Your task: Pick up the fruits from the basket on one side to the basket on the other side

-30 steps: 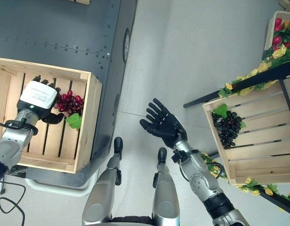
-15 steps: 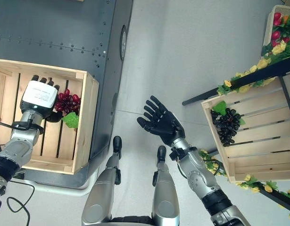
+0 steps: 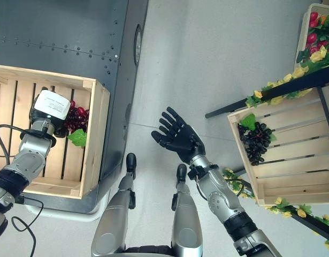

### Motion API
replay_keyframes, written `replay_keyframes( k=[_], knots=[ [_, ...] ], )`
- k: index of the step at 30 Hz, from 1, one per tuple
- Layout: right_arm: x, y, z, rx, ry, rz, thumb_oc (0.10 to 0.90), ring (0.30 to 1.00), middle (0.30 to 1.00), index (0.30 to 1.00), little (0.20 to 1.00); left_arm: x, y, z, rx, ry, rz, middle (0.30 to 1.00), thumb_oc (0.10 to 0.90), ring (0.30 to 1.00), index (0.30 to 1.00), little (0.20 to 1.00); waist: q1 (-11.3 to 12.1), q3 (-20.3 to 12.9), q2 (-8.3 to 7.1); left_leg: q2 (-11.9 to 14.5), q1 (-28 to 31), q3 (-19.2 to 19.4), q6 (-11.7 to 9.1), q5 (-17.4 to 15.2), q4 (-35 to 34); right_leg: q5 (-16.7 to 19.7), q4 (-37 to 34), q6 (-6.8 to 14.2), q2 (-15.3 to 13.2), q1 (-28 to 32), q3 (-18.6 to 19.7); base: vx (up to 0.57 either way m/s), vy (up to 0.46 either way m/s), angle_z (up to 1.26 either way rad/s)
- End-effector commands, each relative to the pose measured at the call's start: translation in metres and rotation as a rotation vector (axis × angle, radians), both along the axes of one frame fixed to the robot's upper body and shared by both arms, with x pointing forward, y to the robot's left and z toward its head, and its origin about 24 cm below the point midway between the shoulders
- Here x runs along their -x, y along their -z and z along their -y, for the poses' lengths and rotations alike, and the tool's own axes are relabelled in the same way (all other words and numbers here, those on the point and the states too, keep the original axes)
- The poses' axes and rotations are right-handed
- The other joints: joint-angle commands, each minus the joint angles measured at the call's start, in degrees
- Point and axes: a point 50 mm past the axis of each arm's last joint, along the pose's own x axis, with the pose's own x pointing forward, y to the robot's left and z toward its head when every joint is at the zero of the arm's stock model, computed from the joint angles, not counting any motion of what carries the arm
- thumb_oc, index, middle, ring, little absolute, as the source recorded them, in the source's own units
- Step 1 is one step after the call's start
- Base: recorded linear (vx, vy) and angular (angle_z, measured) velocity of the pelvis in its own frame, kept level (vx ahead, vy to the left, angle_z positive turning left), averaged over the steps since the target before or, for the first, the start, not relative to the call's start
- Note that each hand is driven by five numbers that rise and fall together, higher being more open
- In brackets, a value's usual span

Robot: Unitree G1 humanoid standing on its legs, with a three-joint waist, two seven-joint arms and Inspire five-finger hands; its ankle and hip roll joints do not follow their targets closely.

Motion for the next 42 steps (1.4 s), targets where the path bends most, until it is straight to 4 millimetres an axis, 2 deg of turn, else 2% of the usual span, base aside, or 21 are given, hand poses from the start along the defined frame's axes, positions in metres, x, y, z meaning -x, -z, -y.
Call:
replay_keyframes(
  k=[1,7,12,18,22,31,37,42],
  knots=[
    [-0.003,-0.035,-0.006,-0.066,-0.006,0.178,0.800,0.900,0.900,0.900,0.900,-0.008,-0.035,-0.003,-0.026,-0.003,0.178,0.300,0.400,0.300,0.300,0.300,-0.75,-0.66,-1.44,-1.02,-0.63,3.91,1.72,-7.54,5.88,6.91,1.78,-3.66,2.42,-7.47,0.58,0.00,0.000,0.00],
    [-0.002,-0.032,-0.005,-0.067,-0.003,0.174,0.800,0.900,0.900,0.900,0.900,-0.007,-0.037,-0.003,0.007,0.063,0.246,0.300,0.400,0.300,0.300,0.300,-0.59,-0.66,-1.40,-1.04,-0.04,3.76,1.64,-7.25,5.11,6.83,1.60,-3.70,2.39,-6.96,0.17,0.00,0.000,0.00],
    [0.001,-0.031,-0.002,-0.075,-0.004,0.186,0.800,0.900,0.900,0.900,0.900,-0.001,-0.041,-0.007,0.080,0.131,0.374,0.300,0.400,0.300,0.300,0.300,-0.29,-0.66,-0.96,-1.27,1.11,3.47,1.65,-7.35,4.47,6.54,1.32,-3.79,2.27,-5.97,-0.19,0.00,-0.007,0.00],
    [0.010,-0.028,0.008,-0.088,0.013,0.202,0.800,0.900,0.900,0.900,0.900,0.018,-0.055,-0.019,0.126,0.227,0.574,0.300,0.400,0.300,0.300,0.300,0.64,-0.66,0.43,-1.76,4.95,2.71,1.73,-7.59,3.24,5.64,0.77,-3.78,1.78,-1.94,-0.84,-0.02,-0.027,0.00],
    [0.017,-0.027,0.013,-0.098,0.025,0.217,0.800,0.900,0.900,0.900,0.900,0.030,-0.057,-0.021,0.110,0.268,0.621,0.300,0.400,0.300,0.300,0.300,1.14,-0.66,1.12,-2.10,7.45,2.00,1.76,-7.79,2.44,5.09,0.53,-3.78,1.62,0.62,-1.15,-0.04,-0.048,0.02],
    [0.029,-0.028,0.021,-0.097,0.065,0.249,0.800,0.900,0.900,0.900,0.900,0.057,-0.059,-0.011,0.103,0.400,0.677,0.300,0.400,0.300,0.300,0.300,2.46,-7.59,2.41,-2.74,14.02,-0.89,1.02,-7.72,-1.78,4.10,-4.00,-4.14,1.37,9.00,-2.43,0.00,-0.070,0.08],
    [0.032,-0.037,0.021,-0.022,0.060,0.321,0.800,0.900,0.900,0.900,0.900,0.065,-0.063,0.012,0.130,0.544,0.679,0.300,0.400,0.300,0.300,0.300,2.89,-13.37,2.77,-2.45,17.06,-2.64,0.09,-7.05,-4.37,5.89,-8.63,-3.49,0.89,13.30,-3.11,0.01,-0.053,0.18],
    [0.031,-0.056,0.021,0.029,0.016,0.399,0.800,0.900,0.900,0.900,0.900,0.068,-0.069,0.037,0.115,0.661,0.626,0.300,0.400,0.300,0.300,0.300,3.20,-18.03,2.68,-1.87,19.34,-2.89,-0.15,-8.10,-4.37,6.19,-10.28,-3.17,0.65,16.11,-3.61,0.05,-0.053,0.01]
  ],
)
